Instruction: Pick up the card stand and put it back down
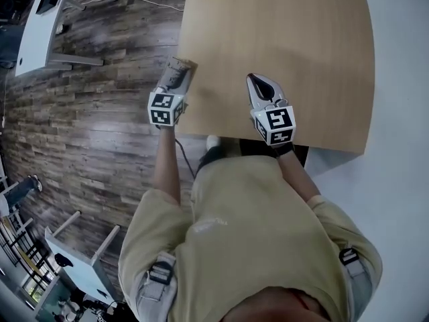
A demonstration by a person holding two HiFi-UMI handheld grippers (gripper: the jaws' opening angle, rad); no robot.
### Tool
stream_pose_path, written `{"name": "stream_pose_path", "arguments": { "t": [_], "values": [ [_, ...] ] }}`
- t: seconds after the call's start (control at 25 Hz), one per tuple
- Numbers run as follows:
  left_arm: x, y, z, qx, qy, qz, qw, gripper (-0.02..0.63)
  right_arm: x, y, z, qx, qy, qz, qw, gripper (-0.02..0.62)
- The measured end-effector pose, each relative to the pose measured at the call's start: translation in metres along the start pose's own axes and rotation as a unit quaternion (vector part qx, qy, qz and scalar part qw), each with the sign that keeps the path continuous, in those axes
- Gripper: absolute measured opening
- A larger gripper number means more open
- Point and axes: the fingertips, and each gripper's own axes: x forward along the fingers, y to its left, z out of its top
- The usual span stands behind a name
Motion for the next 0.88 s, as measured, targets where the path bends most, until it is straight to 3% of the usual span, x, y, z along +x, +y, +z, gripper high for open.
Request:
{"name": "stream_pose_path", "arguments": {
  "t": [0.2,0.36,0.6,0.88],
  "values": [
    [0.029,0.041,-0.01,0.063,0.033,-0.03,0.997,0.043,0.016,-0.01,-0.009,0.014,0.0,0.008,1.0,0.006],
    [0.052,0.076,0.005,0.113,0.024,-0.046,0.9923,0.041,0.036,-0.026,-0.021,0.031,0.008,0.001,0.999,0.006],
    [0.095,0.097,0.02,0.189,0.028,-0.134,0.9724,0.041,0.063,-0.05,-0.041,0.057,0.026,-0.019,0.998,0.006],
    [0.169,0.079,0.017,0.193,0.028,-0.234,0.9524,0.041,0.09,-0.08,-0.062,0.075,0.046,-0.035,0.995,0.006]
  ]
}}
